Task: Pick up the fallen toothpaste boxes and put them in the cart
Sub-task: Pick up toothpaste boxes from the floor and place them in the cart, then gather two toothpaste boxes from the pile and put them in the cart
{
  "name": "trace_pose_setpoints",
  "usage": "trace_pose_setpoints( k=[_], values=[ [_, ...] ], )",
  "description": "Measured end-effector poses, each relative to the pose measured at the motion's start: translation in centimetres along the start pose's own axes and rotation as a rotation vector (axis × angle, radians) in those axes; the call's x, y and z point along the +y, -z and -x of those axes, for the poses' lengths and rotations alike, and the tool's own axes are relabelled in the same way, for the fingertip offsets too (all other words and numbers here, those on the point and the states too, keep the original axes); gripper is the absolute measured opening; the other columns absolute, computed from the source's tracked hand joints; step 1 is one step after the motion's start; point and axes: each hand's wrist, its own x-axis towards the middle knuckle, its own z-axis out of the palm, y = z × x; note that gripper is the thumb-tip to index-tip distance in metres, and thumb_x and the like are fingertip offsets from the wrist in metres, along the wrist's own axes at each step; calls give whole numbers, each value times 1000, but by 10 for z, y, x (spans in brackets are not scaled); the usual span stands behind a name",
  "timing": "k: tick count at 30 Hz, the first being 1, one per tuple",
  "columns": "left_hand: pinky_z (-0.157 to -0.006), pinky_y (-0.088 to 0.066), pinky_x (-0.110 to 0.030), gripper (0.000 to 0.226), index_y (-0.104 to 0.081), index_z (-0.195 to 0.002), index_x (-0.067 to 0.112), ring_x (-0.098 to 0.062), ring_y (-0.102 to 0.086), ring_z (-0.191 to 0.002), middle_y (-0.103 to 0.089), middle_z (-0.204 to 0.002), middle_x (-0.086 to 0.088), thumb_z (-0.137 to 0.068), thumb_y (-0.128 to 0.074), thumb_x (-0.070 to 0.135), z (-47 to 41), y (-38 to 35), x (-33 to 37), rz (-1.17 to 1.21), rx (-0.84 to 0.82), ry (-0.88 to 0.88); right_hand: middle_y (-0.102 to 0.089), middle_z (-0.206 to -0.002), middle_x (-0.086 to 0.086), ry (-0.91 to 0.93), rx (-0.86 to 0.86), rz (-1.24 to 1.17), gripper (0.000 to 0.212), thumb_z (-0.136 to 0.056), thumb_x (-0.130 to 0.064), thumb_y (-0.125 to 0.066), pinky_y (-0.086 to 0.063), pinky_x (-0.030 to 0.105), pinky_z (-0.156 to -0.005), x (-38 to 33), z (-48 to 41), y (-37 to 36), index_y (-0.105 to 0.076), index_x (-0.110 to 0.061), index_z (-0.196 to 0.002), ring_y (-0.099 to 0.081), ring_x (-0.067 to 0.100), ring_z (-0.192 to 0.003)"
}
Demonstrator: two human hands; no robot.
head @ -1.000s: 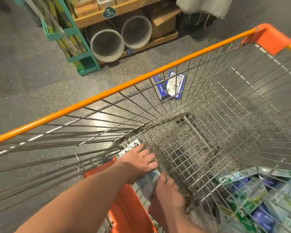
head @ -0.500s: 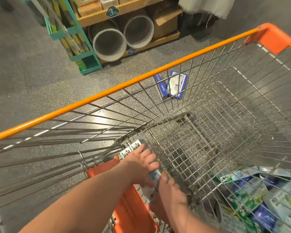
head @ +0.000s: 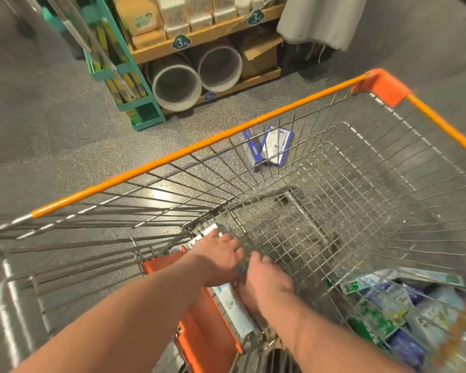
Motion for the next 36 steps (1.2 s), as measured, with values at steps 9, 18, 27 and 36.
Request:
trace_pose_setpoints(
  k=[9, 18, 27, 36],
  values=[
    [-96, -49, -41, 64, -47, -142, 28, -24, -60, -116, -59, -133, 1, -94, -39, 70, 121, 145, 40, -33, 194, 233, -56, -120, 3, 209, 258, 15, 54, -92, -56, -57, -50, 35, -79, 36, 130, 125, -45, -22, -133, -61, 22, -100],
    [-86, -52, -38, 69, -45, -144, 29, -28, -62, -113, -58, -131, -1, -90, -49, 71, 203, 241, 151, 5, 426, 139, -61, -131, 8, 72, 513, -85, 60, -90, -60, -56, -47, 43, -95, 115, 322, 166, -49, -26, -138, -57, 32, -122],
    [-94, -51, -40, 65, -46, -146, 24, -31, -59, -123, -57, -142, -6, -94, -53, 62, 206, 267, 341, -76, 449, -182, -60, -132, 13, -246, 652, -250, 66, -90, -63, -55, -48, 44, -100, 261, 480, 85, -51, -17, -137, -57, 33, -122],
    [-89, -47, -40, 61, -43, -144, 26, -32, -60, -121, -61, -136, -8, -95, -50, 61, 132, 243, 523, -157, 308, -312, -66, -111, 15, -390, 651, -345, 67, -80, -67, -41, -52, 45, -88, 417, 531, 16, -57, -18, -121, -62, 36, -108]
  ],
)
